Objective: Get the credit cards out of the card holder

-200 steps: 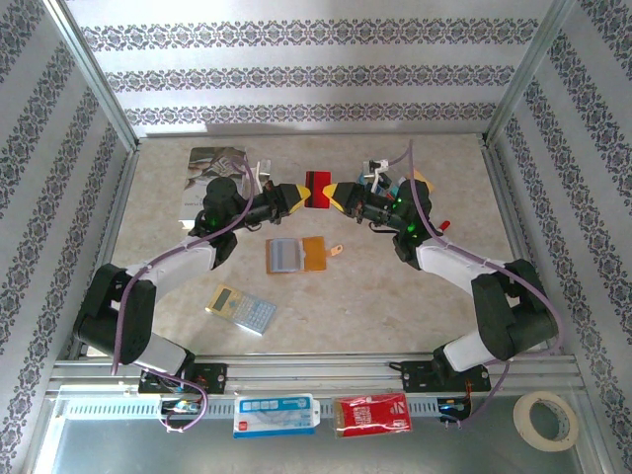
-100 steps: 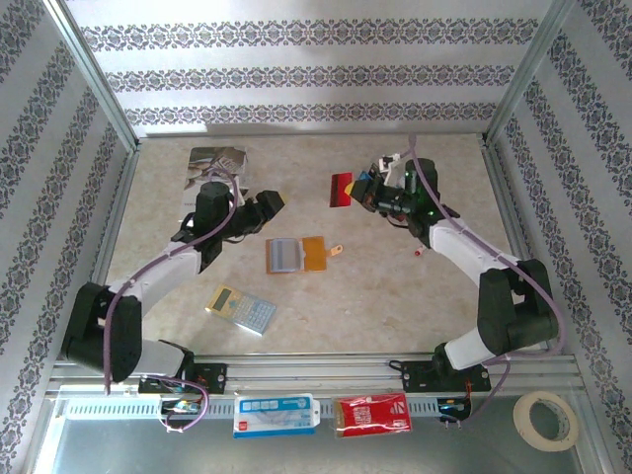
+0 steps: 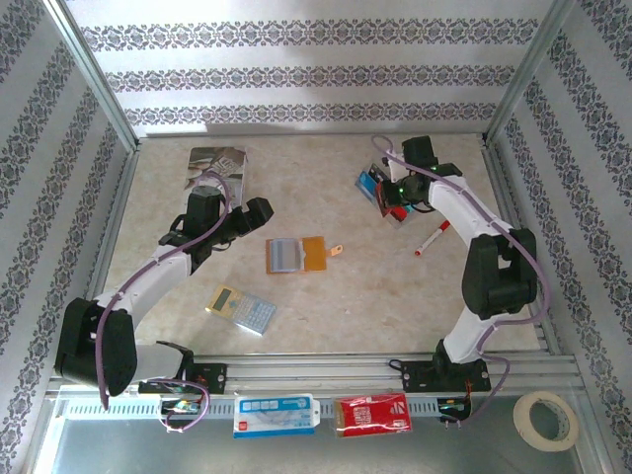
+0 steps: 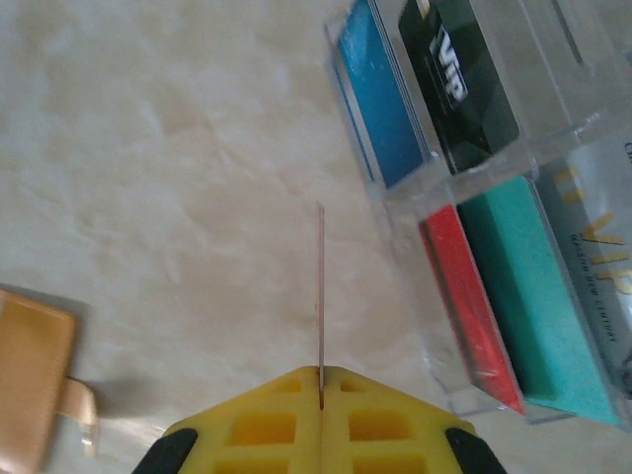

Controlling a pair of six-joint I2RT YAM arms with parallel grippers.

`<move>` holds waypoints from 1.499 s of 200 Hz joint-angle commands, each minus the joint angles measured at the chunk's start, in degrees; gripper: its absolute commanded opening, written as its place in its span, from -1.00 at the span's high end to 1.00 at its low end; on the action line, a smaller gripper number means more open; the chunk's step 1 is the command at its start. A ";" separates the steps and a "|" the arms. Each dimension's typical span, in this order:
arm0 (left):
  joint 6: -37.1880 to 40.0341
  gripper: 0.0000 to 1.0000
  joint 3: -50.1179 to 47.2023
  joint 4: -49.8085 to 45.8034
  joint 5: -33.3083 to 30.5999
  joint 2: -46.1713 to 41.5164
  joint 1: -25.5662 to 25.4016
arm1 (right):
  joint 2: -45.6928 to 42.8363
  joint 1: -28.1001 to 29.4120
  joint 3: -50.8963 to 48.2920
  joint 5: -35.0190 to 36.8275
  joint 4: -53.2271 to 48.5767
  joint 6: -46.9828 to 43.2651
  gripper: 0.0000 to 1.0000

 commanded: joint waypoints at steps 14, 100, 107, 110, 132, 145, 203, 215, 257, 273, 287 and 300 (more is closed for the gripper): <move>2.98 -1.00 -0.36 -0.89 2.69 -1.17 0.75 | 3.96 -0.50 6.09 5.06 -7.19 -11.75 1.00; 3.23 -1.00 0.56 -2.37 4.07 -1.95 0.93 | 11.50 -0.95 13.79 8.35 -11.88 -17.06 1.00; 2.97 -1.00 0.51 -2.02 4.51 -1.75 0.94 | 11.87 -1.03 13.90 9.21 -11.78 -17.11 1.00; 2.95 -0.99 0.40 -1.91 4.64 -1.67 0.93 | 12.06 -0.97 13.97 9.48 -11.76 -17.15 1.00; 2.34 -1.00 0.08 -1.49 5.26 -1.15 0.93 | 13.35 -0.97 14.33 10.55 -11.62 -17.55 1.00; 2.22 -1.00 -0.05 -1.44 5.30 -1.11 0.95 | 14.40 -0.95 14.73 11.77 -11.85 -18.01 1.00; 2.33 -1.00 -0.18 -2.23 5.39 -1.81 1.00 | 15.81 -1.06 15.04 11.64 -12.04 -18.40 0.93; 2.42 -1.00 -0.06 -2.29 5.45 -1.93 0.94 | 15.81 -1.04 15.09 11.60 -12.12 -18.19 0.86; 1.89 -1.00 -0.41 -1.53 6.26 -1.54 0.93 | 13.33 -1.37 15.94 13.41 -11.73 -14.81 0.66; 1.92 -1.00 -0.49 -1.50 6.18 -1.63 0.97 | 12.86 -1.74 17.00 14.67 -12.27 -13.08 0.67; 1.98 -1.00 -0.49 -1.79 6.13 -1.93 1.00 | 12.41 -1.92 17.41 16.00 -12.58 -12.22 0.69; 2.22 -1.00 -0.52 -2.01 5.84 -2.16 1.00 | 11.64 -1.92 17.21 16.35 -12.78 -11.59 0.69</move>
